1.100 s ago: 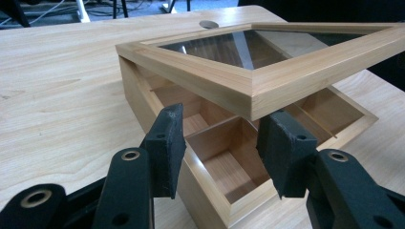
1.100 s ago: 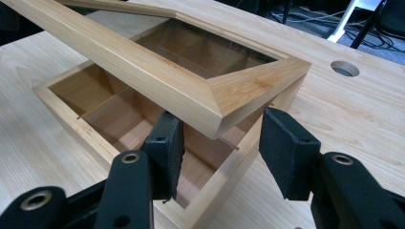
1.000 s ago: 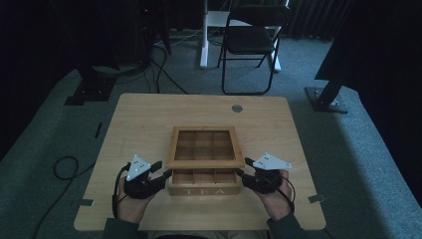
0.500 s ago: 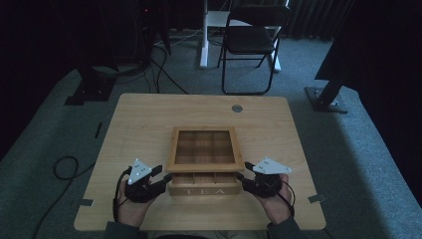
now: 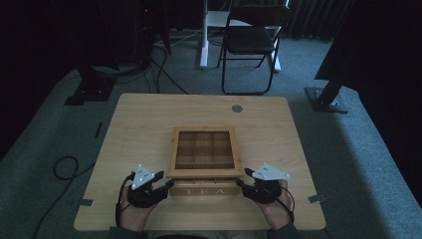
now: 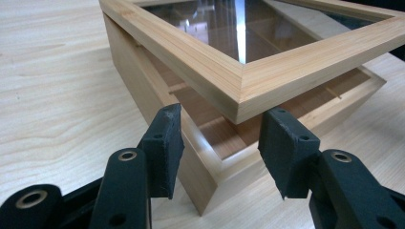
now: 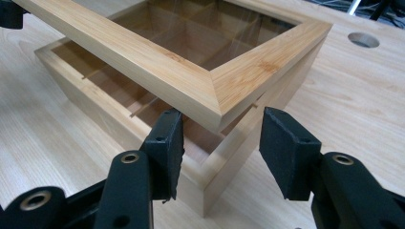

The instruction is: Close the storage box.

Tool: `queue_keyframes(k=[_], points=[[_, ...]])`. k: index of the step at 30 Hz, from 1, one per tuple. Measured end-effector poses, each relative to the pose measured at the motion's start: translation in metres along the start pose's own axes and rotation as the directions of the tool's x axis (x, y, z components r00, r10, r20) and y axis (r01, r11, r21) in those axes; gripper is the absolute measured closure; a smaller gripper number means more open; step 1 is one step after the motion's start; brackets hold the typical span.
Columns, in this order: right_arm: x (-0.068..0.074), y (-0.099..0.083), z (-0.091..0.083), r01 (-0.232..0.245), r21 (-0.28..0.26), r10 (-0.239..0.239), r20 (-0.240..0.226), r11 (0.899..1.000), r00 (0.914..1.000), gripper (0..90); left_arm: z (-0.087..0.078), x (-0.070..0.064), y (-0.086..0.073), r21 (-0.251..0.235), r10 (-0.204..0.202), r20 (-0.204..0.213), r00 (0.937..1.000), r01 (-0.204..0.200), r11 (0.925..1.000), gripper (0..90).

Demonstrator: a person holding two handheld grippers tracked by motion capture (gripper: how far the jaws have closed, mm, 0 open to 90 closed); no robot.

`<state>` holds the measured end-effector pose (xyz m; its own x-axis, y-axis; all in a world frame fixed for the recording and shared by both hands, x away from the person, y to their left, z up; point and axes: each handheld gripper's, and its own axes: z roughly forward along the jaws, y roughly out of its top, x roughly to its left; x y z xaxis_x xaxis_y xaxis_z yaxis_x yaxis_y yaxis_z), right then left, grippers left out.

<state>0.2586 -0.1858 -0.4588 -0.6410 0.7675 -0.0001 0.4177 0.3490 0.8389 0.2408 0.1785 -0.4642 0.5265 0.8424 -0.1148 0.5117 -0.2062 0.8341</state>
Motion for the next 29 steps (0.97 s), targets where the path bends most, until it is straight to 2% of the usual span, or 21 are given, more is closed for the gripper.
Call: queue_keyframes(k=[10, 13, 15, 18, 23, 26, 29], points=[[0.004, -0.016, 0.002, -0.03, 0.019, 0.03, -0.013, 0.999, 0.9995, 50.0, 0.004, -0.001, -0.013, 0.04, -0.016, 0.003, 0.9999, 0.016, 0.9991, 50.5], [0.002, -0.017, -0.002, -0.045, -0.006, 0.045, -0.015, 0.999, 0.9989, 50.7, 0.01, -0.003, -0.02, 0.08, -0.008, -0.001, 1.0, 0.008, 0.9968, 50.4], [0.0, -0.016, -0.004, -0.053, -0.015, 0.053, -0.01, 0.998, 0.9986, 50.5, 0.009, -0.003, -0.022, 0.061, -0.03, 0.019, 0.9994, 0.029, 0.9977, 50.3], [-0.002, -0.017, -0.004, -0.059, -0.012, 0.058, -0.008, 0.998, 0.9983, 50.0, 0.004, -0.001, -0.019, 0.03, -0.04, 0.013, 0.9991, 0.039, 0.9988, 50.3], [-0.005, -0.019, -0.002, -0.06, -0.008, 0.06, 0.01, 0.998, 0.9982, 48.2, -0.002, 0.005, -0.015, 0.007, -0.047, -0.006, 0.9989, 0.047, 0.9989, 50.1], [-0.015, -0.019, -0.002, -0.082, -0.014, 0.082, 0.044, 0.997, 0.9957, 44.8, -0.003, 0.009, -0.014, -0.001, -0.053, -0.02, 0.9984, 0.053, 0.9986, 49.5], [-0.034, -0.023, 0.002, -0.124, -0.005, 0.124, 0.098, 0.992, 0.9874, 41.1, -0.003, 0.012, -0.014, -0.004, -0.058, -0.032, 0.9978, 0.058, 0.9983, 49.5]])
